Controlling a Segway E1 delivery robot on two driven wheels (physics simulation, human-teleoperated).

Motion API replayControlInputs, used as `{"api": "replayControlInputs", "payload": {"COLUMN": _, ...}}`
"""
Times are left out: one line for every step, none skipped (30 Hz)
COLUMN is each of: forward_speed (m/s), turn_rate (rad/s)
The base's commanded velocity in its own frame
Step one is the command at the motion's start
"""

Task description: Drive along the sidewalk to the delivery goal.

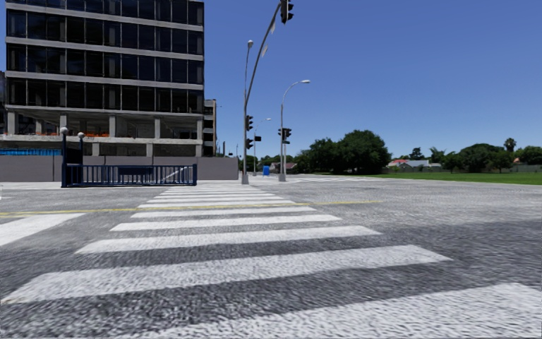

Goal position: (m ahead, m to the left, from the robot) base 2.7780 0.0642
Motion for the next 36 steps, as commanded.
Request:
{"api": "replayControlInputs", "payload": {"forward_speed": 1.54, "turn_rate": 0.28}}
{"api": "replayControlInputs", "payload": {"forward_speed": 1.54, "turn_rate": 0.28}}
{"api": "replayControlInputs", "payload": {"forward_speed": 1.54, "turn_rate": 0.29}}
{"api": "replayControlInputs", "payload": {"forward_speed": 1.54, "turn_rate": 0.29}}
{"api": "replayControlInputs", "payload": {"forward_speed": 1.54, "turn_rate": 0.29}}
{"api": "replayControlInputs", "payload": {"forward_speed": 1.54, "turn_rate": 0.29}}
{"api": "replayControlInputs", "payload": {"forward_speed": 1.54, "turn_rate": 0.29}}
{"api": "replayControlInputs", "payload": {"forward_speed": 1.54, "turn_rate": 0.29}}
{"api": "replayControlInputs", "payload": {"forward_speed": 1.54, "turn_rate": 0.29}}
{"api": "replayControlInputs", "payload": {"forward_speed": 1.54, "turn_rate": 0.29}}
{"api": "replayControlInputs", "payload": {"forward_speed": 1.54, "turn_rate": 0.3}}
{"api": "replayControlInputs", "payload": {"forward_speed": 1.54, "turn_rate": 0.3}}
{"api": "replayControlInputs", "payload": {"forward_speed": 1.54, "turn_rate": 0.35}}
{"api": "replayControlInputs", "payload": {"forward_speed": 1.54, "turn_rate": 0.39}}
{"api": "replayControlInputs", "payload": {"forward_speed": 1.54, "turn_rate": 0.39}}
{"api": "replayControlInputs", "payload": {"forward_speed": 1.54, "turn_rate": 0.39}}
{"api": "replayControlInputs", "payload": {"forward_speed": 1.54, "turn_rate": 0.32}}
{"api": "replayControlInputs", "payload": {"forward_speed": 1.54, "turn_rate": 0.14}}
{"api": "replayControlInputs", "payload": {"forward_speed": 1.5, "turn_rate": 0.0}}
{"api": "replayControlInputs", "payload": {"forward_speed": 1.5, "turn_rate": 0.0}}
{"api": "replayControlInputs", "payload": {"forward_speed": 1.46, "turn_rate": 0.0}}
{"api": "replayControlInputs", "payload": {"forward_speed": 1.45, "turn_rate": 0.0}}
{"api": "replayControlInputs", "payload": {"forward_speed": 1.45, "turn_rate": 0.0}}
{"api": "replayControlInputs", "payload": {"forward_speed": 1.44, "turn_rate": 0.0}}
{"api": "replayControlInputs", "payload": {"forward_speed": 1.44, "turn_rate": 0.0}}
{"api": "replayControlInputs", "payload": {"forward_speed": 1.44, "turn_rate": 0.0}}
{"api": "replayControlInputs", "payload": {"forward_speed": 1.44, "turn_rate": 0.0}}
{"api": "replayControlInputs", "payload": {"forward_speed": 1.44, "turn_rate": 0.0}}
{"api": "replayControlInputs", "payload": {"forward_speed": 1.44, "turn_rate": 0.0}}
{"api": "replayControlInputs", "payload": {"forward_speed": 1.44, "turn_rate": 0.0}}
{"api": "replayControlInputs", "payload": {"forward_speed": 1.44, "turn_rate": 0.0}}
{"api": "replayControlInputs", "payload": {"forward_speed": 1.44, "turn_rate": 0.0}}
{"api": "replayControlInputs", "payload": {"forward_speed": 1.44, "turn_rate": 0.0}}
{"api": "replayControlInputs", "payload": {"forward_speed": 1.44, "turn_rate": 0.0}}
{"api": "replayControlInputs", "payload": {"forward_speed": 1.44, "turn_rate": 0.0}}
{"api": "replayControlInputs", "payload": {"forward_speed": 1.44, "turn_rate": 0.0}}
